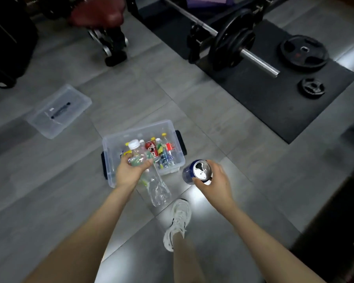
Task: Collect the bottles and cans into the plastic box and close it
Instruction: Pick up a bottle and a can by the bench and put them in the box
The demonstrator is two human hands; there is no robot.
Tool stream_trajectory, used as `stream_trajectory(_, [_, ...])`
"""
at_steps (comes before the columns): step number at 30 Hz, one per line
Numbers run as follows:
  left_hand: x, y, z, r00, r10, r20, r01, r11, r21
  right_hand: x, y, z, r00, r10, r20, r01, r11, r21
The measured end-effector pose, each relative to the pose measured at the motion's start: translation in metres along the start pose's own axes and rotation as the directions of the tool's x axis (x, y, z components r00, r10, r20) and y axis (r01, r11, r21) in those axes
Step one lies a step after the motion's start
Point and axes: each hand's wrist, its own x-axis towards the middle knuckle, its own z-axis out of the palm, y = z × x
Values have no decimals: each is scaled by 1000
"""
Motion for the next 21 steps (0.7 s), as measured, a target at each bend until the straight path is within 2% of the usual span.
stream_trajectory(4, [109,5,29,995,-79,65,75,995,62,99,3,45,999,21,42,-19,999,-47])
stream_trajectory(8, [191,-10,72,989,-134,64,130,989,66,171,23,90,998,64,-10,-64,997,-46])
stream_trajectory(16, [309,-44,154,986,-161,44,154,980,126,245,77,145,981,171,-93,-166,984,57])
stream_trajectory(21, [354,-64,196,977,-198,83,174,957,230,266,92,160,981,167,-99,-159,983,89])
